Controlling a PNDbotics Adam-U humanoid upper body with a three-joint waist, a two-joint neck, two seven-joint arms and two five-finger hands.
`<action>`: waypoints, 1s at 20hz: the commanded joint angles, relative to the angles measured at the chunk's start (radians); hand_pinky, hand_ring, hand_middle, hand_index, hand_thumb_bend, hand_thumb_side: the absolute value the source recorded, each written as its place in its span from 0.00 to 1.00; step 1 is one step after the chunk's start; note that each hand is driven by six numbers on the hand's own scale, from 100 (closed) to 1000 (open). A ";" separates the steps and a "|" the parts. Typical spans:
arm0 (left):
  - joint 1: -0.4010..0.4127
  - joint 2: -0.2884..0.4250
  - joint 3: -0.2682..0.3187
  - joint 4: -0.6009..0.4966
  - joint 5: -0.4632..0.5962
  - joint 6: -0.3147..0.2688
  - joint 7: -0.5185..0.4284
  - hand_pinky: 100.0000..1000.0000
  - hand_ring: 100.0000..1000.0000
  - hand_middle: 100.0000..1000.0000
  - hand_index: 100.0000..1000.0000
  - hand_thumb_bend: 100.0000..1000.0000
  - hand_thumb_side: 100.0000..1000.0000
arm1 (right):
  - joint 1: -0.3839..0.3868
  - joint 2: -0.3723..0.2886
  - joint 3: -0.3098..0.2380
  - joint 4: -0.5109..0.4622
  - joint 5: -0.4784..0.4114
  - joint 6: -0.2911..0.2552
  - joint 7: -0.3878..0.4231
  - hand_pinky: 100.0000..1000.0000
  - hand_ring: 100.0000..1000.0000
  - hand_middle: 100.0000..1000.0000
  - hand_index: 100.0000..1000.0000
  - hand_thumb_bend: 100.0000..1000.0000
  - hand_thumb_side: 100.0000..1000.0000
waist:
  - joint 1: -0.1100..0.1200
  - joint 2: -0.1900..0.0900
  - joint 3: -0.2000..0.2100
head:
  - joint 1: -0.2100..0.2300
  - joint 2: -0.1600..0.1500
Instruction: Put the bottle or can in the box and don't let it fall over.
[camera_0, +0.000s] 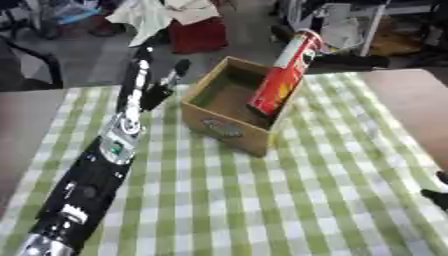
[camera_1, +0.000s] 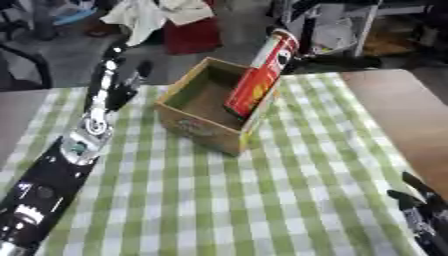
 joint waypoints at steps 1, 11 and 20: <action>0.038 0.008 0.042 -0.092 0.051 0.012 -0.035 0.86 0.92 0.92 0.96 0.46 0.94 | -0.006 -0.029 -0.019 -0.030 0.009 0.004 -0.016 0.98 0.84 1.00 0.92 0.00 0.55 | 0.001 -0.014 0.020 | -0.042 -0.004; 0.294 -0.152 0.147 -0.253 0.209 0.159 -0.088 0.86 0.91 0.91 0.95 0.39 0.92 | 0.004 -0.027 -0.015 -0.028 0.011 0.004 -0.018 0.98 0.84 1.00 0.92 0.00 0.56 | -0.017 -0.030 0.049 | -0.047 0.019; 0.523 -0.156 0.110 -0.467 0.336 0.189 -0.129 0.85 0.90 0.90 0.94 0.35 0.93 | 0.019 -0.022 -0.010 -0.025 0.010 0.002 -0.012 0.98 0.84 1.00 0.92 0.00 0.56 | -0.021 -0.050 0.042 | -0.024 0.056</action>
